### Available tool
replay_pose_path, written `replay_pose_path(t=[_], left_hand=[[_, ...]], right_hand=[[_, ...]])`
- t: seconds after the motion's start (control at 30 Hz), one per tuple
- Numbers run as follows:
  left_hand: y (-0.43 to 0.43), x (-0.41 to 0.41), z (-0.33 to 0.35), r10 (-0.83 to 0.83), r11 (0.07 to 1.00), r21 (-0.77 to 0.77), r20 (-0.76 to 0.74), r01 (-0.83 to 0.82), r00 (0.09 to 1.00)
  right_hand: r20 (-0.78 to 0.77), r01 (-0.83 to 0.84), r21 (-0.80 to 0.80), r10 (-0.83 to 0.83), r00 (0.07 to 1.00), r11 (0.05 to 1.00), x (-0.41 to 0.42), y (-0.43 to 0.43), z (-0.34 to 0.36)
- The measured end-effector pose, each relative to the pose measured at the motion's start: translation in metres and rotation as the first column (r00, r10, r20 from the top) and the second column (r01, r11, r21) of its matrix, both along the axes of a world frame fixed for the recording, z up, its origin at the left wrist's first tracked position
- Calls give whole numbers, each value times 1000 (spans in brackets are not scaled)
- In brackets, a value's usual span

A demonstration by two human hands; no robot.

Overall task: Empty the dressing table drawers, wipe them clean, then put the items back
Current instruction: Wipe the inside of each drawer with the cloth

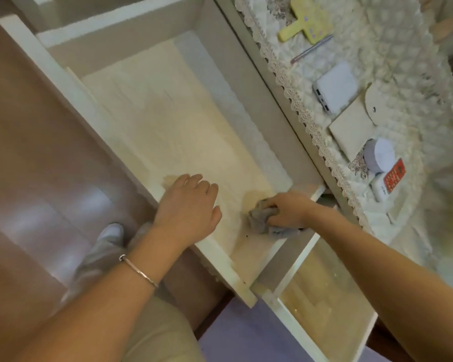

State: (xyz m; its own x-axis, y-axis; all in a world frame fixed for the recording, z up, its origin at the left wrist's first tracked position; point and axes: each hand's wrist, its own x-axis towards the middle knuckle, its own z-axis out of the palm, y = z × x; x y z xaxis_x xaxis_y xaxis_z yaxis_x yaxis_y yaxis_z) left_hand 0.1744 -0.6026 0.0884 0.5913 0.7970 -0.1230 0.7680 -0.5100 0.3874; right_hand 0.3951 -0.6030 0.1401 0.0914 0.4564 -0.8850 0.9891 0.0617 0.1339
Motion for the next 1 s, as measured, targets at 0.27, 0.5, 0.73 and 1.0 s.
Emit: replay_pose_path(t=[0.27,0.5,0.73,1.0], left_hand=[[-5,0,-6,20,1000,14,-1,-20,1000],[-7,1,-5,56,998,6,-8,-56,998],[-7,1,-8,63,998,32,-43,-62,997],[-7,1,-6,58,998,19,-65,-57,996]], right_hand=[[207,32,230,-81,975,973,46,26,-15],[65,25,208,-40,997,978,28,9,-2],[-63,-25,74,30,998,997,11,0,3],[43,-115,219,108,993,969,8,-11,-4]])
